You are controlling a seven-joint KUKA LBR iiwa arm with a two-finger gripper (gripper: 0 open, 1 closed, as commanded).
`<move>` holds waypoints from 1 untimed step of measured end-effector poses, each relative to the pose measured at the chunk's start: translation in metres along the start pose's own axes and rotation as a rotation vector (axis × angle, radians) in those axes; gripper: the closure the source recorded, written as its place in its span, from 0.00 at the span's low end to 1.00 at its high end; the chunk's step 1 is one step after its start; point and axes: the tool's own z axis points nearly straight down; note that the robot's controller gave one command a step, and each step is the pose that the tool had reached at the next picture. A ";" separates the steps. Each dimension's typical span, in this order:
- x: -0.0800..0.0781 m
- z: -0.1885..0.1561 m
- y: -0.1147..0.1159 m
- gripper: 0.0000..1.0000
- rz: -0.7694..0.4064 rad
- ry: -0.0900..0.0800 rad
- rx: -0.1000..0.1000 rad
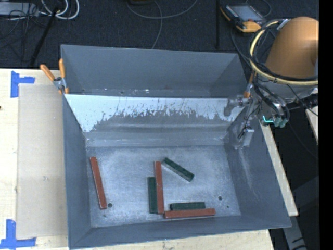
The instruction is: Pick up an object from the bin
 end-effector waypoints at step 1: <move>0.039 0.154 0.070 0.00 0.034 0.002 -0.002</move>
Offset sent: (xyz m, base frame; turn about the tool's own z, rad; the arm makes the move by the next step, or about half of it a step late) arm -0.0369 0.0677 -0.1478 0.0368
